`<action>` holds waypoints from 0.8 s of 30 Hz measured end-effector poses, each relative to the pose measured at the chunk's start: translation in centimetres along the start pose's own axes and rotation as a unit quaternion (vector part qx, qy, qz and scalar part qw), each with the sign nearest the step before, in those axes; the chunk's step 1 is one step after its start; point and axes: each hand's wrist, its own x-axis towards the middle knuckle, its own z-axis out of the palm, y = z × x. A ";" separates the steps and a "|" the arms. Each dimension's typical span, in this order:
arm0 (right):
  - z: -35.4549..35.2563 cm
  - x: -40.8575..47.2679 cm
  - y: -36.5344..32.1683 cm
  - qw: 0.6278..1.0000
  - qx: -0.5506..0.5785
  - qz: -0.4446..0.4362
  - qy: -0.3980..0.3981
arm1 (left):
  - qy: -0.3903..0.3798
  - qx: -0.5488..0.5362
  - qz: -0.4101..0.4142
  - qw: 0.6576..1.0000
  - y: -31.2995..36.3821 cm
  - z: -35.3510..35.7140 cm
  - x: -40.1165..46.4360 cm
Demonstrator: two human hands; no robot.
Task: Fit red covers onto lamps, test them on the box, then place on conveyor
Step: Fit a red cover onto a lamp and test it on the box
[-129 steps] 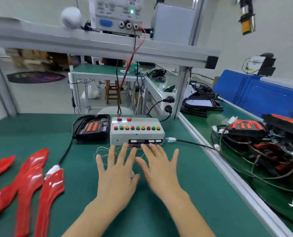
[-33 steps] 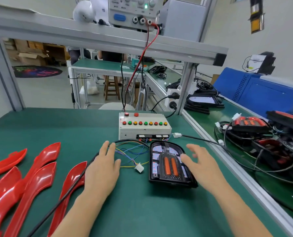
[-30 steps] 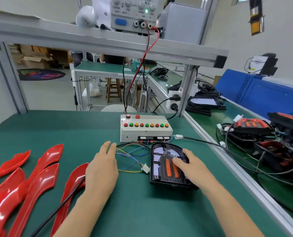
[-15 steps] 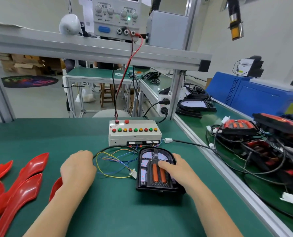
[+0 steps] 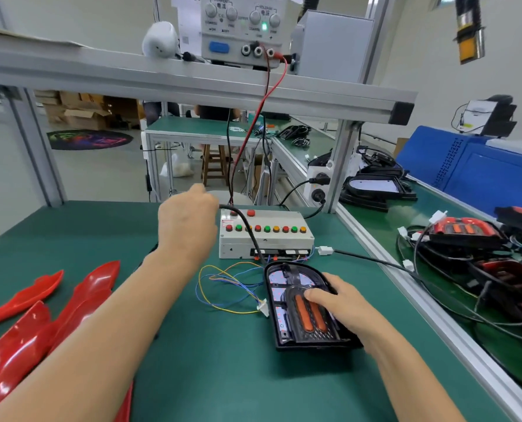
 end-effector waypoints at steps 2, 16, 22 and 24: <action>0.0 0.2 -0.1 1.000 -0.005 0.004 -0.014 | 0.016 -0.007 0.012 1.000 0.2 -0.3 0.3; 0.0 1.0 -1.0 0.998 -0.039 0.020 -0.037 | 0.002 -0.224 0.053 0.973 -2.1 3.1 2.4; 0.3 1.1 -1.5 0.998 -0.053 0.015 -0.043 | -0.146 -0.249 -0.023 0.957 -5.9 6.0 0.1; 0.5 1.3 -1.8 0.997 -0.055 0.020 -0.047 | -0.168 -0.233 -0.034 0.957 -6.8 6.1 -0.6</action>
